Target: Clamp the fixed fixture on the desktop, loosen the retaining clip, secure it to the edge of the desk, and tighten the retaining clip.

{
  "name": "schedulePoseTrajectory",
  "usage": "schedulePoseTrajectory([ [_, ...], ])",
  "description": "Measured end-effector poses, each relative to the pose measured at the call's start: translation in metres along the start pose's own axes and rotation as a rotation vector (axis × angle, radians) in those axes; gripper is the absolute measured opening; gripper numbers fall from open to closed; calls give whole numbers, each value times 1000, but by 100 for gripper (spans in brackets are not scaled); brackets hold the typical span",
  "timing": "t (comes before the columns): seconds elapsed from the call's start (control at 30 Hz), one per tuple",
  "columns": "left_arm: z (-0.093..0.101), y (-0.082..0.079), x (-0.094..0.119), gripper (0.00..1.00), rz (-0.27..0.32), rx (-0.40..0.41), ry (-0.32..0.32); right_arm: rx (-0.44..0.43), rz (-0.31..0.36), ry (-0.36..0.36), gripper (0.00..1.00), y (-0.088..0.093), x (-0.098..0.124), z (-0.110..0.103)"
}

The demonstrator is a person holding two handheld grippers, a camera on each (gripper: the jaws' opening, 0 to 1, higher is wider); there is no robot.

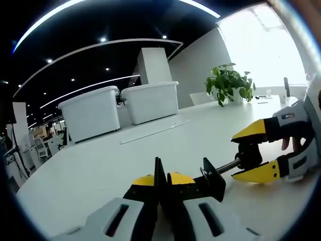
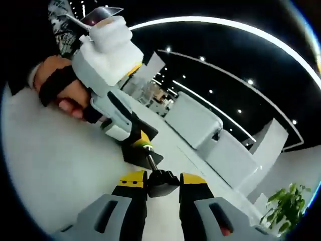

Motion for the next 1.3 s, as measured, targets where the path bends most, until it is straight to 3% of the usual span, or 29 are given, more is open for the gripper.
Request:
schedulePoseTrajectory([
  [0.13, 0, 0, 0, 7, -1, -4, -3, -20, -11, -1, 23, 1, -3, 2],
  [0.23, 0, 0, 1, 7, -3, -12, -4, -78, -21, -83, 25, 4, -5, 5],
  [0.27, 1, 0, 1, 7, -4, -15, -4, -184, -91, -110, 27, 7, -3, 6],
  [0.33, 0, 0, 2, 7, -3, -13, -4, -481, -182, -126, 33, 7, -3, 14],
  [0.37, 0, 0, 2, 7, -3, -15, -4, -578, -248, -147, 35, 12, -2, 16],
  [0.5, 0, 1, 3, 7, -3, -13, -3, -917, -339, -212, 39, 23, -7, 21],
  [0.53, 0, 1, 3, 7, -3, -13, -2, -968, -372, -212, 39, 29, -9, 23],
  [0.6, 0, 1, 3, 7, -3, -14, -3, -956, -361, -188, 38, 36, -12, 27],
  [0.8, 1, 1, 3, 7, -4, -20, -2, -1197, -445, -231, 23, 35, -13, 21],
  [1.0, 1, 2, 4, 8, -5, -18, -6, -1171, -449, -200, 21, 33, -13, 20],
  [1.1, -1, 2, 4, 7, -5, -15, -7, -1094, -422, -189, 21, 31, -12, 19],
  [1.3, -1, 3, 4, 7, -9, -24, -10, -852, -326, -148, 20, 23, -10, 15],
])
Point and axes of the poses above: the point that each gripper's makers call its tool centre point, and the gripper's own axes: x roughly backward along the fingers, z roughly to its right, y roughly out of its underside, the point moved 6 cm from there along x, roughly backward along the fingers, and after that the axes turned 15 degrees about y, right-handed, at the moved point
